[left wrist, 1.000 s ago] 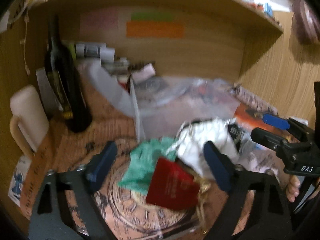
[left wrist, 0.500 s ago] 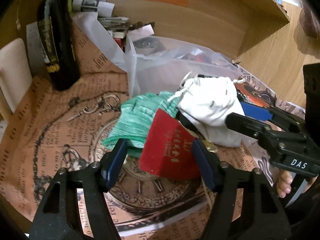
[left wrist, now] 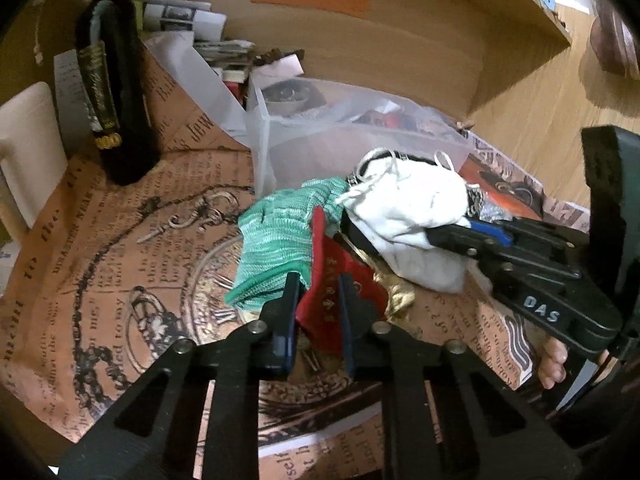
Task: Organize soft objects
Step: 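Lift and carry the red pouch and white bag toward the clear plastic box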
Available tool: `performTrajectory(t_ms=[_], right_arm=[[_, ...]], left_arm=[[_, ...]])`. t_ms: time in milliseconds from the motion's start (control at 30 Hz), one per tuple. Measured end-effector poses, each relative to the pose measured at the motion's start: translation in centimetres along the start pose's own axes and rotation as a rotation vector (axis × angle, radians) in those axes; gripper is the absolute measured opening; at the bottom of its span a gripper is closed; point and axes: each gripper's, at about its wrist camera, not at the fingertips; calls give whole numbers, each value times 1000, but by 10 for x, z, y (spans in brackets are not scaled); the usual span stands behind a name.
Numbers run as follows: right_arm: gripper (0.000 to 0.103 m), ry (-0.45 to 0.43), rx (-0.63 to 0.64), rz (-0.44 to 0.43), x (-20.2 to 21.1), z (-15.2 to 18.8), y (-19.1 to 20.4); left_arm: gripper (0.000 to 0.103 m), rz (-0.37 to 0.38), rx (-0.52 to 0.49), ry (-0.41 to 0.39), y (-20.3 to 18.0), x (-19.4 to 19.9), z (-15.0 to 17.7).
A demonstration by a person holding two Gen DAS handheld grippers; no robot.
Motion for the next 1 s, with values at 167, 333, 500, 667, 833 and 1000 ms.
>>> performTrajectory(t_ms=[167, 333, 500, 667, 833, 1000], right_arm=[[10, -72, 12, -1, 20, -4, 1], [10, -141, 11, 5, 41, -10, -2], [10, -163, 5, 21, 50, -12, -6], [10, -146, -8, 26, 49, -11, -12], [10, -136, -12, 6, 48, -5, -15], [11, -127, -8, -10, 47, -1, -17]], left_arm=[[15, -16, 1, -40, 2, 15, -4], [16, -41, 4, -47, 6, 12, -9], [16, -42, 20, -7, 15, -3, -16], [20, -50, 30, 10, 15, 0, -14], [33, -70, 52, 10, 15, 5, -7], [33, -82, 28, 26, 10, 8, -5]])
Point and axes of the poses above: each gripper's, at about its wrist camera, not at the fingertips, and x roughly against the way its jaws point, y to its left, z to its underside, and after that the axes turned 12 degrees about y, right-handed
